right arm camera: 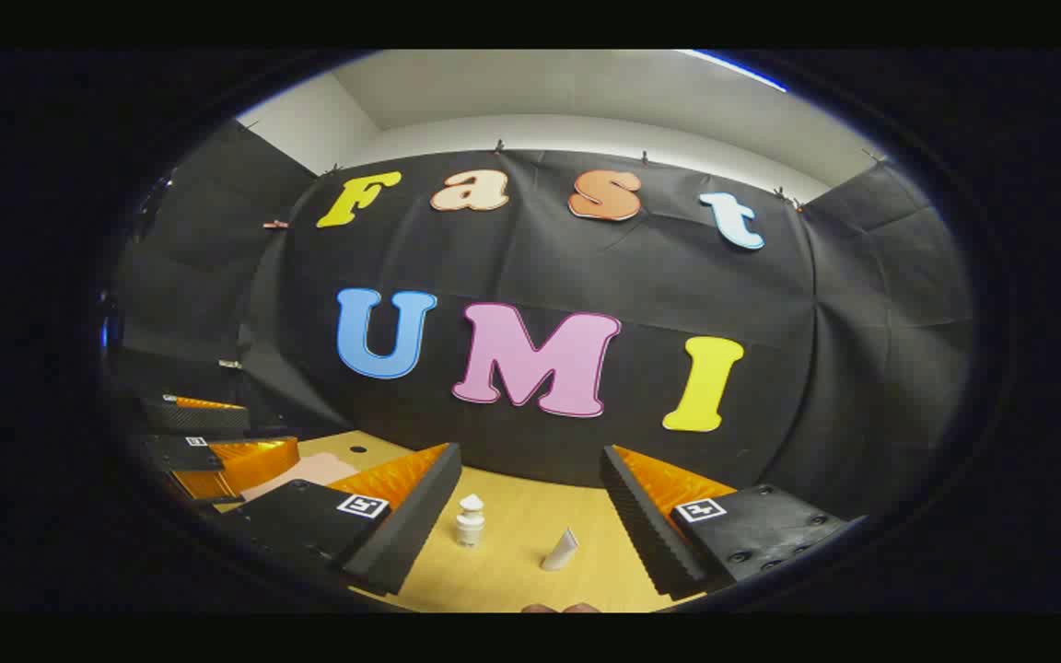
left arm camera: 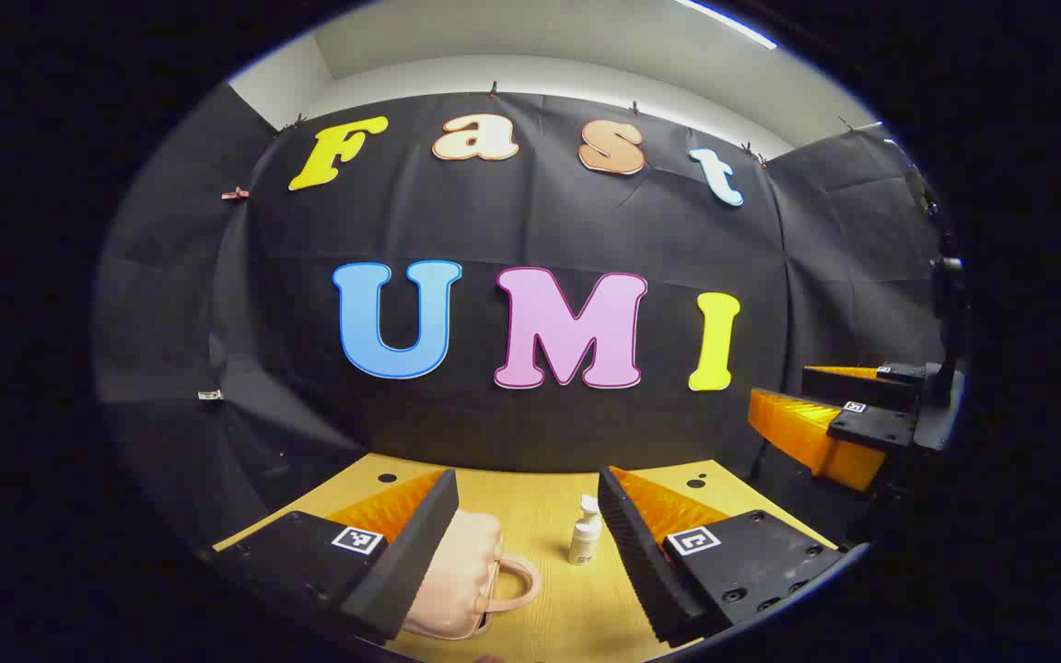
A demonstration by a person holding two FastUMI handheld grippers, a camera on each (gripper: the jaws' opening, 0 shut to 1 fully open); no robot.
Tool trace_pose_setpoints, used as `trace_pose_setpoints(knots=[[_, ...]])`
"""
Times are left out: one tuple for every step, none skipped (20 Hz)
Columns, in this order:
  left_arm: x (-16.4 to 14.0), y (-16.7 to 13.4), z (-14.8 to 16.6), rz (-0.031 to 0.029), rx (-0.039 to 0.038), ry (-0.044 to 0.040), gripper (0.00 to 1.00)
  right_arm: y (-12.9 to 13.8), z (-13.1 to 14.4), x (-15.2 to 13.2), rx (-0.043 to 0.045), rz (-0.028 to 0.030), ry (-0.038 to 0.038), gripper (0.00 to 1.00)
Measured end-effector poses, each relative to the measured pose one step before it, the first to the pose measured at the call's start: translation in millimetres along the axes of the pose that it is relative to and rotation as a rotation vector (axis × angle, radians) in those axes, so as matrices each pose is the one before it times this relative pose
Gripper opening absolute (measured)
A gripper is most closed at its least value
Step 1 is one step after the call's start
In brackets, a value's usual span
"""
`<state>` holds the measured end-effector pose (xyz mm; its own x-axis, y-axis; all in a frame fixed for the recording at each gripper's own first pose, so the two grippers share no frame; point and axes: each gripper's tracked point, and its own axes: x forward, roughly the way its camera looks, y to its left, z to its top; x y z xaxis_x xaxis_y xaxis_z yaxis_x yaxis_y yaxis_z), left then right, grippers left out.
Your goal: First open the suitcase, pack the skin care products into it, and then close the suitcase.
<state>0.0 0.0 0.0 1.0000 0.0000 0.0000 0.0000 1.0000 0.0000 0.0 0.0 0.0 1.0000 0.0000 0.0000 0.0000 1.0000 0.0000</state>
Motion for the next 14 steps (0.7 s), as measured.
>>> trace_pose_setpoints(knots=[[0.94, 1.21, -1.64, 0.00262, 0.00241, 0.00007, 0.92, -1.36, -0.07, 1.48, 0.00386, -0.00179, 0.00155, 0.96], [1.64, 0.24, 0.04, 0.00051, 0.00039, 0.00044, 0.96, -0.85, 0.62, 1.92, 0.00067, -0.00435, -0.00034, 0.96], [1.76, 0.71, -2.63, 0.00179, -0.00136, 0.00332, 0.96, -0.63, 1.10, 0.49, -0.00070, -0.00403, -0.00562, 0.96], [2.04, 1.13, -0.91, 0.00041, -0.00393, 0.00247, 0.96, -1.26, 0.31, 0.45, -0.00404, -0.00381, -0.00273, 0.96], [1.87, 0.21, -1.55, 0.00014, -0.00478, 0.00425, 0.96, 0.25, 0.31, 1.44, -0.00695, -0.00175, 0.00036, 0.96], [1.41, 0.22, -0.74, -0.00060, -0.00377, 0.00499, 0.96, -0.89, -0.74, 0.93, -0.00712, -0.00232, 0.00395, 0.96], [1.16, -0.02, -2.81, -0.00175, -0.00263, 0.00328, 0.96, -1.24, -0.80, -0.28, -0.00402, -0.00413, 0.00016, 0.96], [1.48, 0.11, 0.19, -0.00189, -0.00035, 0.00103, 0.96, -0.96, -0.71, 1.05, -0.00119, -0.00172, 0.00345, 0.96], [1.45, -0.29, -3.78, -0.00142, 0.00137, 0.00376, 0.96, -0.45, -0.47, 0.16, -0.00027, -0.00283, 0.00196, 0.96], [0.85, -0.02, -1.26, -0.00190, 0.00129, 0.00198, 0.96, -0.85, 0.00, 0.36, -0.00044, -0.00340, 0.00022, 0.96], [1.10, -0.62, -0.84, -0.00143, 0.00057, 0.00238, 0.96, -0.31, 0.95, 0.85, -0.00065, -0.00487, -0.00078, 0.96], [0.90, -0.21, -0.86, -0.00397, 0.00136, 0.00227, 1.00, 0.09, -0.19, 0.75, 0.00056, -0.00461, -0.00102, 0.96], [-0.11, 0.56, -0.74, -0.00076, 0.00329, -0.00203, 1.00, 0.53, 0.12, 0.67, 0.00360, -0.00151, -0.00134, 0.96], [0.56, 1.64, 1.22, 0.00025, 0.00413, -0.00378, 0.96, 1.14, 1.08, 0.10, 0.00118, -0.00084, -0.00067, 0.96]])
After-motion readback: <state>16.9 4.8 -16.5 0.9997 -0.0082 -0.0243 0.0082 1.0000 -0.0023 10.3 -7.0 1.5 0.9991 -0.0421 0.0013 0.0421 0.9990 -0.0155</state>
